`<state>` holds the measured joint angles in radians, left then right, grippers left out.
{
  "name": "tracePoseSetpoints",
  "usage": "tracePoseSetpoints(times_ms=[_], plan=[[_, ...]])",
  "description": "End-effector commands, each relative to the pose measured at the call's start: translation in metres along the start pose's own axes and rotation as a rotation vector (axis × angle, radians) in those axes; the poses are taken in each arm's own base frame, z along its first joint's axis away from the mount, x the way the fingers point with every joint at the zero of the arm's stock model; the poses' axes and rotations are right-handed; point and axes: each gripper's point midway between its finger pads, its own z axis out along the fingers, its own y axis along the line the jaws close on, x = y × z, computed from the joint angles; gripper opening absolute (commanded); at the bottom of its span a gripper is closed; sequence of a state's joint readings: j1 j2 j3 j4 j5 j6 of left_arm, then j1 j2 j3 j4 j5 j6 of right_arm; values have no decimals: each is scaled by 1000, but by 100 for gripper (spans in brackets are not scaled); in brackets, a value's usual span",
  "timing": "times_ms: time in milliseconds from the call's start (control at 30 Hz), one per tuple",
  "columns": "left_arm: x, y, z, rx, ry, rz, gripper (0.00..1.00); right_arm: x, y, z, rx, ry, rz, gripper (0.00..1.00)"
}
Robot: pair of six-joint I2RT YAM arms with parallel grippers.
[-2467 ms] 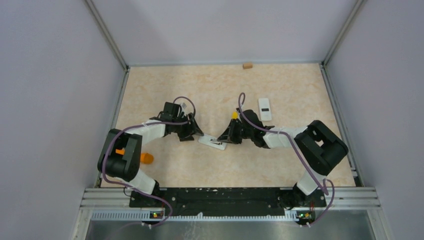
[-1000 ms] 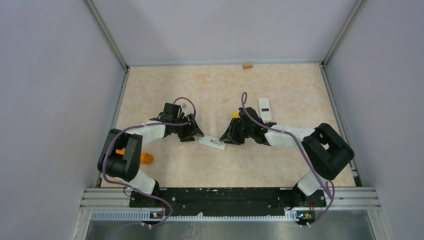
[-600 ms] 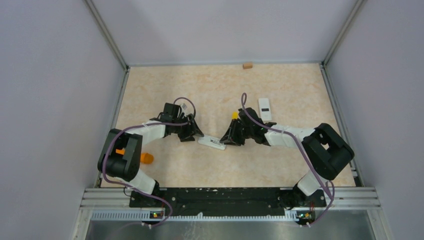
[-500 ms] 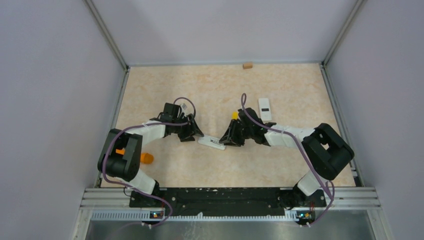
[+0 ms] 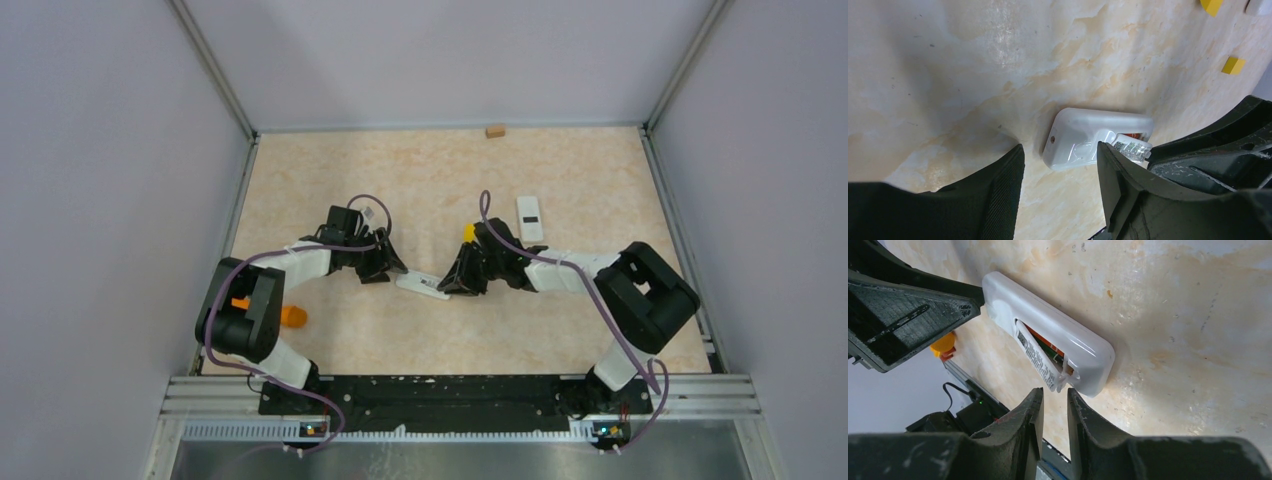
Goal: Load the batteries into the remote control
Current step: Load the battery cover into the remote control.
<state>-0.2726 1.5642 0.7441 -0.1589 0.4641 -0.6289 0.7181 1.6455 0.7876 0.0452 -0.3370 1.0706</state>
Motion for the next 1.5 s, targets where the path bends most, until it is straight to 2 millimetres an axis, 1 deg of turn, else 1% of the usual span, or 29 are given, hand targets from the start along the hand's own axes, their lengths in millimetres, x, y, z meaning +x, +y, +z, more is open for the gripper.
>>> tracePoseSetpoints(times_ms=[0,133,333,567,667,867,1033,1167,1267,1333,1400,1467], plan=[[-3,-1,1,8,1,11,59,-10,29,2,-69,-27,-33,24],[-3,0,2,9,5,9,59,-14,31,3,-67,-41,-42,20],[-2,-1,2,13,9,9,58,-18,34,5,-73,-58,-54,10],[-3,-1,1,12,6,10,59,-14,31,5,-63,-36,-43,9],[-3,-1,1,11,4,11,58,-13,28,4,-51,-37,-41,12],[-4,-1,1,6,0,9,59,-12,24,2,-36,-39,-43,24],[-5,0,-1,-1,-5,13,59,-15,25,-3,-31,-60,-48,27],[-6,1,-1,-2,-7,12,59,-17,27,-4,-33,-69,-57,21],[-5,2,-1,-4,-5,10,59,-18,30,-2,-40,-68,-63,14],[-5,2,-1,-4,-5,11,58,-19,35,-2,-62,-70,-68,9],[-4,3,-1,-3,-2,9,58,-20,41,-3,-88,-72,-73,7],[-4,2,-1,-2,-3,10,58,-21,42,-1,-89,-72,-75,7]])
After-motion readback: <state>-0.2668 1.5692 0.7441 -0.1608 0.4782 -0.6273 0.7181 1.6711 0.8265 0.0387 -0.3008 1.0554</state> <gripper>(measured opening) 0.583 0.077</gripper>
